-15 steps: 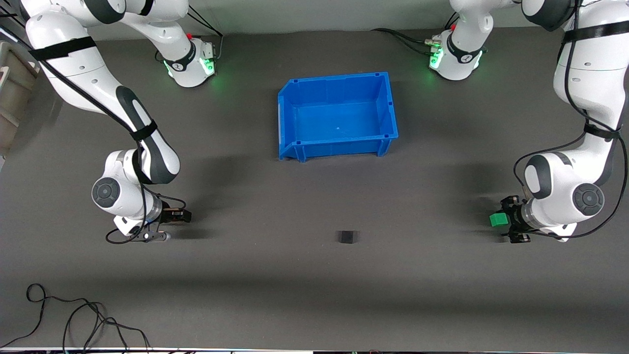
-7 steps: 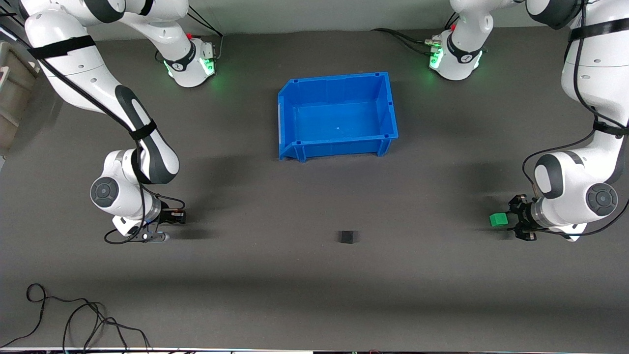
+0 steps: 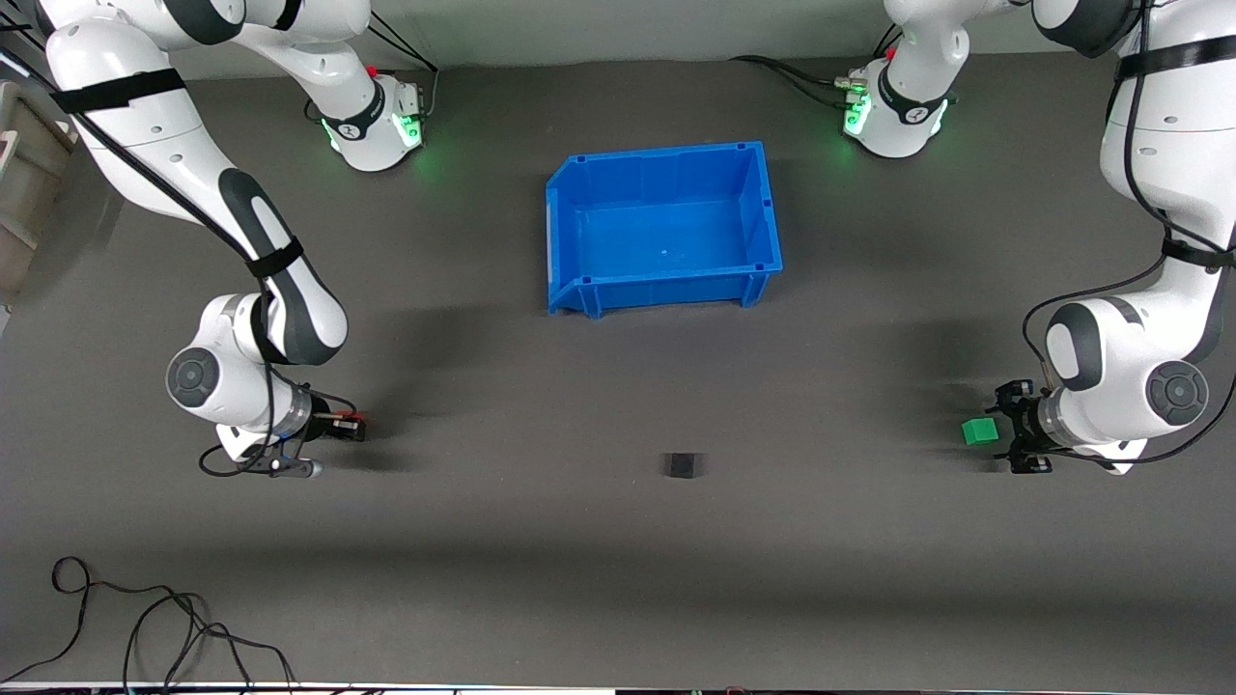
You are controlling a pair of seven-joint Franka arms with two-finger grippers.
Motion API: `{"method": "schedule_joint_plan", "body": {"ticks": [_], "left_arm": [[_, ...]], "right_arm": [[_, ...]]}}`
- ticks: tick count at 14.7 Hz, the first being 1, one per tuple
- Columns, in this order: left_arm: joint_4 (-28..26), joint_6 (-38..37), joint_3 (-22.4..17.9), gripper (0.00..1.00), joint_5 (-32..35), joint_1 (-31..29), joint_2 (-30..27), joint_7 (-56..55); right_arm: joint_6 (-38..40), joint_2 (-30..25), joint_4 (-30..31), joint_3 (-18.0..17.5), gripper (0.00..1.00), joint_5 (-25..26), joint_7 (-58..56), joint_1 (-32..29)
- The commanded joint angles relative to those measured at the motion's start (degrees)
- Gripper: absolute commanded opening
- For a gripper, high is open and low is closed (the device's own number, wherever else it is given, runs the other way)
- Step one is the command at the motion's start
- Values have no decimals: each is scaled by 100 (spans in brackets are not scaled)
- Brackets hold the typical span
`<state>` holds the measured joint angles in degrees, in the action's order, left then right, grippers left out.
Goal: Attach green and red cubes to black cube
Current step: 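Close the right gripper on the red cube while the left gripper grasps the green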
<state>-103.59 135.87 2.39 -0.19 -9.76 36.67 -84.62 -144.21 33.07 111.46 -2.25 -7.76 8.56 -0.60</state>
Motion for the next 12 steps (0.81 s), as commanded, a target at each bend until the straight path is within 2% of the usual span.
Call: {"method": "schedule_joint_plan", "body": {"ticks": [1,3,4,6,9,10,12], "left_arm": [[-47,-113,-37,49,-34,80,-98,-63],[-38,-104,-28,33,-34,71,-98,-72],[-38,-104,-28,20,-34,71,-98,-63],[-30,-113,-28,0,-34,71,-116,-55],[49,-165,-2,0,-42,79,-229,-54],[171,-383,77,0,-51,80,-308,-37],[662,-587,532,0,-60,97,-231,-159]], "right_arm": [[-45,-108,-44,-38,0,-427,994,139],[-37,-64,-246,-39,0,-437,2117,446],[-37,-37,-352,-30,0,-428,2723,673],[33,120,-606,-12,0,-402,3797,991],[550,279,-1133,-21,0,-384,4590,1124],[692,297,-1300,-30,0,-384,4836,1211],[798,358,-1573,-30,0,-428,5355,1448]]}}
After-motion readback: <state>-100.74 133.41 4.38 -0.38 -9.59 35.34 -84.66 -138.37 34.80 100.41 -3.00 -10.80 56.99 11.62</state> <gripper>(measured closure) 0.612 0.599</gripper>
